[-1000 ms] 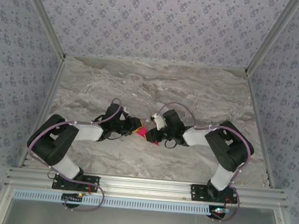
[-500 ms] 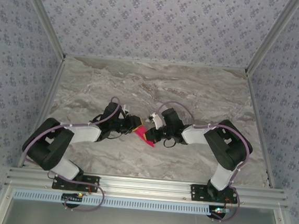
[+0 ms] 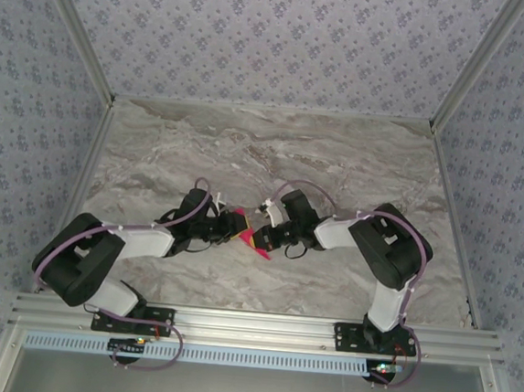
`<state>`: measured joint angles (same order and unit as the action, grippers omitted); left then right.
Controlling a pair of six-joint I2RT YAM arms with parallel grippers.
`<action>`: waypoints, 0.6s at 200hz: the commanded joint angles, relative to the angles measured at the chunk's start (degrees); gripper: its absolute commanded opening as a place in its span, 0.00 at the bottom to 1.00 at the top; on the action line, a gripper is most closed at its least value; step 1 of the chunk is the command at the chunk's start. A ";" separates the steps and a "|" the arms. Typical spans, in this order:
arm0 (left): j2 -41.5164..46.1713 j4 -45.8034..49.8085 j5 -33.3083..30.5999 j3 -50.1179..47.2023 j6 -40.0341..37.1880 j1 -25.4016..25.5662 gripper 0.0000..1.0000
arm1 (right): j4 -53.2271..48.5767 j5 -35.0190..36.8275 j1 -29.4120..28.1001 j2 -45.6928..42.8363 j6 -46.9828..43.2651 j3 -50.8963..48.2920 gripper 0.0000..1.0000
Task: Fold a paper plane with a square sheet of paper (pick it up from the middle)
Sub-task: Fold the wing for the fifth time at the center of the table.
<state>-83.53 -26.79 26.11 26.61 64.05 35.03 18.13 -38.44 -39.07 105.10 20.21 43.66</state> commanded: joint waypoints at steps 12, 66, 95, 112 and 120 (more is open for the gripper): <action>-2.21 -1.55 -0.44 0.68 -1.34 0.31 0.26 | -3.16 -1.38 0.57 1.84 0.97 1.71 0.06; -3.45 -0.29 -2.01 1.55 -1.65 0.31 0.25 | -5.24 -1.86 0.75 1.98 0.37 2.62 0.08; -4.11 0.64 -2.44 2.24 -2.13 0.22 0.24 | -5.41 -1.47 0.75 0.59 0.05 2.65 0.10; -4.20 0.78 -2.81 2.63 -2.26 0.22 0.23 | -5.29 -1.73 0.75 -0.36 0.15 2.73 0.11; -4.30 0.91 -2.86 2.80 -2.39 0.22 0.23 | -5.36 -1.73 0.73 -0.51 0.27 2.75 0.12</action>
<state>-87.05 -26.59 24.36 26.87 63.40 35.00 15.55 -39.92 -38.59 106.06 20.56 45.58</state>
